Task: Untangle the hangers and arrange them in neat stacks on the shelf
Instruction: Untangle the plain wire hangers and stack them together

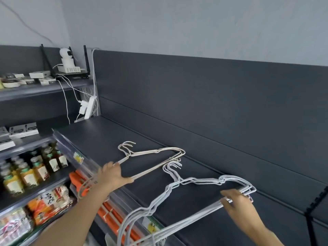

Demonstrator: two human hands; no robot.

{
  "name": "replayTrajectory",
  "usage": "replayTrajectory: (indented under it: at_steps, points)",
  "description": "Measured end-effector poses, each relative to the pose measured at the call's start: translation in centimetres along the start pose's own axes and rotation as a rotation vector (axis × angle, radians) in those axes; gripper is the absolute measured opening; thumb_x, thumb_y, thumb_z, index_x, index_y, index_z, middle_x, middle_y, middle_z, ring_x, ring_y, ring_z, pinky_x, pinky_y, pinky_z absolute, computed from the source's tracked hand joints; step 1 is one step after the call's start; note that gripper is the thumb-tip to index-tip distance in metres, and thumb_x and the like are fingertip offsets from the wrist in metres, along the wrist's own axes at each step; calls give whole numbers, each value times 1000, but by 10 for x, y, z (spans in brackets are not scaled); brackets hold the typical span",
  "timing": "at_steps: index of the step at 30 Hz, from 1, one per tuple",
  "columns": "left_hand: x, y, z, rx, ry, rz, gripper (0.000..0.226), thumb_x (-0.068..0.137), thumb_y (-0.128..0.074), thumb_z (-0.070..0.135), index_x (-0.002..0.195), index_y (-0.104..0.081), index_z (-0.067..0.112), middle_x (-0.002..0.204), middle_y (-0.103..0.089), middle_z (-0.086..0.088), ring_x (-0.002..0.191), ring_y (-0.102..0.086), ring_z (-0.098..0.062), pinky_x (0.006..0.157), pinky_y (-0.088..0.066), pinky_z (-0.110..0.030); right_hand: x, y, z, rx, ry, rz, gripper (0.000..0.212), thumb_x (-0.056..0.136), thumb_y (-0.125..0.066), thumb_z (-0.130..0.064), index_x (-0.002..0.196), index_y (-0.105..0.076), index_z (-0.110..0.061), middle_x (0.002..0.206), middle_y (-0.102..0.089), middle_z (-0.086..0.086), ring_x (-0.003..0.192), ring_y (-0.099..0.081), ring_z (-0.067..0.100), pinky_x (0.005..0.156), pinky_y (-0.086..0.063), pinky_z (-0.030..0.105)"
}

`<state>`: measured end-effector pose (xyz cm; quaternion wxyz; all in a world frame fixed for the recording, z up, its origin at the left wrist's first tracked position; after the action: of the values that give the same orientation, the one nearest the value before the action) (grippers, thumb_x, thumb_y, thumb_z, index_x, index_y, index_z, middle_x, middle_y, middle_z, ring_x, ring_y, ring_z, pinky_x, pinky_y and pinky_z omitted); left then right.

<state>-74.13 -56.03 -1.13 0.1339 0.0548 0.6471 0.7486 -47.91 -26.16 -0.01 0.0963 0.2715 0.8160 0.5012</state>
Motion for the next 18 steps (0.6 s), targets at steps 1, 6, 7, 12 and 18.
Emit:
replayTrajectory:
  at_steps: [1, 6, 7, 12, 18]
  points:
    - [-1, 4, 10, -2, -42, 34, 88, 72, -51, 71, 135, -37, 11, 139, -40, -12, 131, -35, -30, 111, -28, -42, -1, -2, 0, 9, 0, -4, 28, 88, -55, -15, 115, -62, -12, 118, -61, 1, 104, -59, 19, 81, -36, 21]
    - [-21, 11, 73, -126, -245, 78, 60, 90, -46, 48, 136, -40, 9, 136, -46, -15, 128, -40, -30, 107, -31, -37, -11, -2, 3, 18, -6, 0, 31, 89, -53, -18, 119, -59, -14, 121, -59, 1, 108, -57, 17, 92, -45, 27]
    - [-27, 10, 87, -166, -280, 67, 57, 91, -46, 44, 135, -41, 9, 135, -47, -15, 127, -40, -31, 107, -31, -37, -14, 0, 6, 12, -11, 6, 30, 89, -53, -19, 119, -59, -15, 121, -59, 1, 109, -56, 18, 91, -45, 27]
    - [-74, -1, 162, -339, -491, 8, 48, 90, -45, 39, 123, -53, 4, 124, -57, -14, 120, -47, -31, 100, -38, -36, -40, 19, 27, -51, -49, 19, 31, 91, -49, -21, 121, -55, -14, 123, -57, 3, 115, -52, 20, 91, -41, 27]
    - [-133, -25, 239, -325, -667, -67, 42, 93, -46, 33, 126, -51, 9, 128, -55, -10, 123, -44, -26, 102, -36, -34, -75, 47, 71, -84, -132, 38, 43, 94, -46, -28, 134, -43, -13, 135, -49, 3, 126, -44, 19, 100, -36, 26]
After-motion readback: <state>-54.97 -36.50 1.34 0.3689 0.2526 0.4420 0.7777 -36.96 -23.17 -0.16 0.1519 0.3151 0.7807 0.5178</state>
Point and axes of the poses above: each hand's wrist, its own x-axis towards the middle knuckle, its own y-axis out of the back of the hand, z = x × y, the point moved 5 cm from there along x, towards the middle knuckle
